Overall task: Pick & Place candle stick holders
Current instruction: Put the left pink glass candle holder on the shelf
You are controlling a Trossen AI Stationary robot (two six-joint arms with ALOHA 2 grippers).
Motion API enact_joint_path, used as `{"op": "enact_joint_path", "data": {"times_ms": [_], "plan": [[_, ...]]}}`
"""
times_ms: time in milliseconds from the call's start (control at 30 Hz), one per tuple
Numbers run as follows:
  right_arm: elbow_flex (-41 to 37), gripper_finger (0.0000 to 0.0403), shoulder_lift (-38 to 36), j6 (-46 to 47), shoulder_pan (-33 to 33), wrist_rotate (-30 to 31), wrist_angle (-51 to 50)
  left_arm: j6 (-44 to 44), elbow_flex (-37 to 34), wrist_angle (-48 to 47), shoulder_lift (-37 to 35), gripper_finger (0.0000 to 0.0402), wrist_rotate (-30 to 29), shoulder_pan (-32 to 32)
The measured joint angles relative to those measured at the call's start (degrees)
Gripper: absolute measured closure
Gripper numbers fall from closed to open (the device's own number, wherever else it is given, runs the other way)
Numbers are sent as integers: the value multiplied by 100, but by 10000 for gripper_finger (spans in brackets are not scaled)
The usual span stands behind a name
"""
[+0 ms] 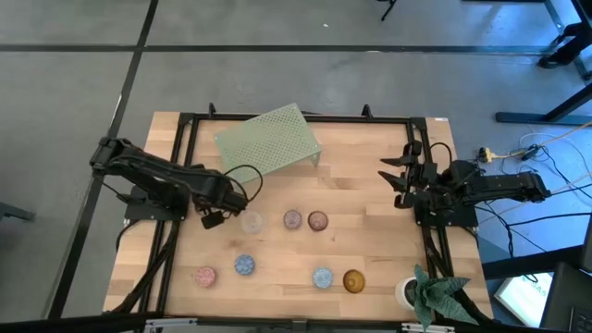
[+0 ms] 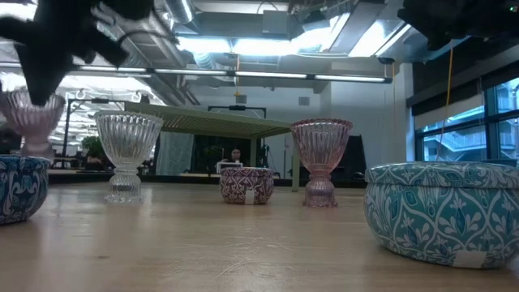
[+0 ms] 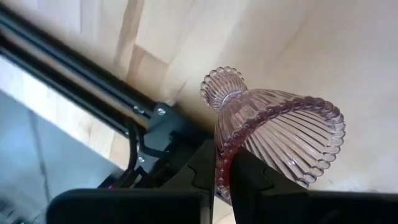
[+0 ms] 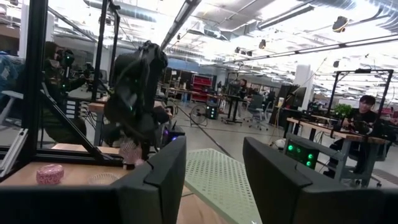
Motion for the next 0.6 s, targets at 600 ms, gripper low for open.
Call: {"op": "enact_joint_path", "data": {"times_ms": [600], "plan": [[0,238,-2,-24,0,0,177,477,2782,-3,-949,379,183,1151]]}}
